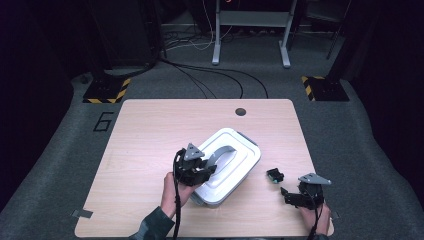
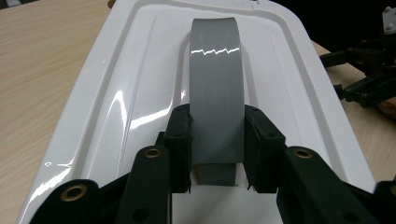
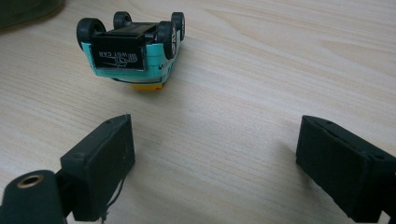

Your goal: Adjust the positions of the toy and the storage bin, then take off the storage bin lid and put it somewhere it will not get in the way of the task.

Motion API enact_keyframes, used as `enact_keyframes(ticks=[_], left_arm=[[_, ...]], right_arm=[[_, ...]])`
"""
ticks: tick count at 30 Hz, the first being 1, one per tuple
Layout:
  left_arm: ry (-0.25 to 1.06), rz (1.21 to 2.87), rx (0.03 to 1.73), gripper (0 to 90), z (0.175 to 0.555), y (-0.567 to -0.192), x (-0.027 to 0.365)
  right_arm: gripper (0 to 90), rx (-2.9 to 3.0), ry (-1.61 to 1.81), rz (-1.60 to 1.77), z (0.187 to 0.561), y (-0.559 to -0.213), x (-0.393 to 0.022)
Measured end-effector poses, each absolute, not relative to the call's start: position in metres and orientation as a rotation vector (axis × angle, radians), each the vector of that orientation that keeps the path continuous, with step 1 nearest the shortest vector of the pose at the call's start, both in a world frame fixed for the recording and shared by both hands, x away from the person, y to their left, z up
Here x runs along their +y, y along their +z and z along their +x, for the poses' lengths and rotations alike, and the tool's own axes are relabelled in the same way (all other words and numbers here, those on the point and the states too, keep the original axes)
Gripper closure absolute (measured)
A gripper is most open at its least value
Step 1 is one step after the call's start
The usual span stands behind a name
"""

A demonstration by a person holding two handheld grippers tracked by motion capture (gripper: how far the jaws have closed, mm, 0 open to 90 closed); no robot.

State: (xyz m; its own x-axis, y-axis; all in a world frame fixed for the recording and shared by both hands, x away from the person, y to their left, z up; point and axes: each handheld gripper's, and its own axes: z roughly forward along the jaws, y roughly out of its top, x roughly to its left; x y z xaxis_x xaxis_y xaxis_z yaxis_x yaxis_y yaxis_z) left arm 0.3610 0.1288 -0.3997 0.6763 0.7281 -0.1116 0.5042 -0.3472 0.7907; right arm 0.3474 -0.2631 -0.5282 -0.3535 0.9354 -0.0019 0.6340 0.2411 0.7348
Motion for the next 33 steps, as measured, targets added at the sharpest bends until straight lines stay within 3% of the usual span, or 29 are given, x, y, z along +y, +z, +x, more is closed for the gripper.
enact_keyframes(ticks=[12, 17, 25, 29, 33], left_arm=[[0.317, 2.021, 0.949, 65.3, 0.358, -0.400, 0.129], [0.345, 2.043, 0.927, 43.1, 0.360, -0.394, 0.124], [0.390, 2.054, 0.909, 26.5, 0.370, -0.386, 0.114], [0.413, 2.083, 0.905, 28.6, 0.379, -0.384, 0.107], [0.391, 2.116, 0.894, 44.6, 0.388, -0.385, 0.102]], right_arm=[[10.9, 2.074, 0.907, 1.436, 0.347, -0.528, -0.263], [10.9, 2.074, 0.907, 1.433, 0.347, -0.528, -0.263], [10.9, 2.074, 0.907, 1.433, 0.347, -0.528, -0.263], [10.9, 2.074, 0.907, 1.433, 0.347, -0.528, -0.263], [10.9, 2.074, 0.907, 1.433, 0.347, -0.528, -0.263]])
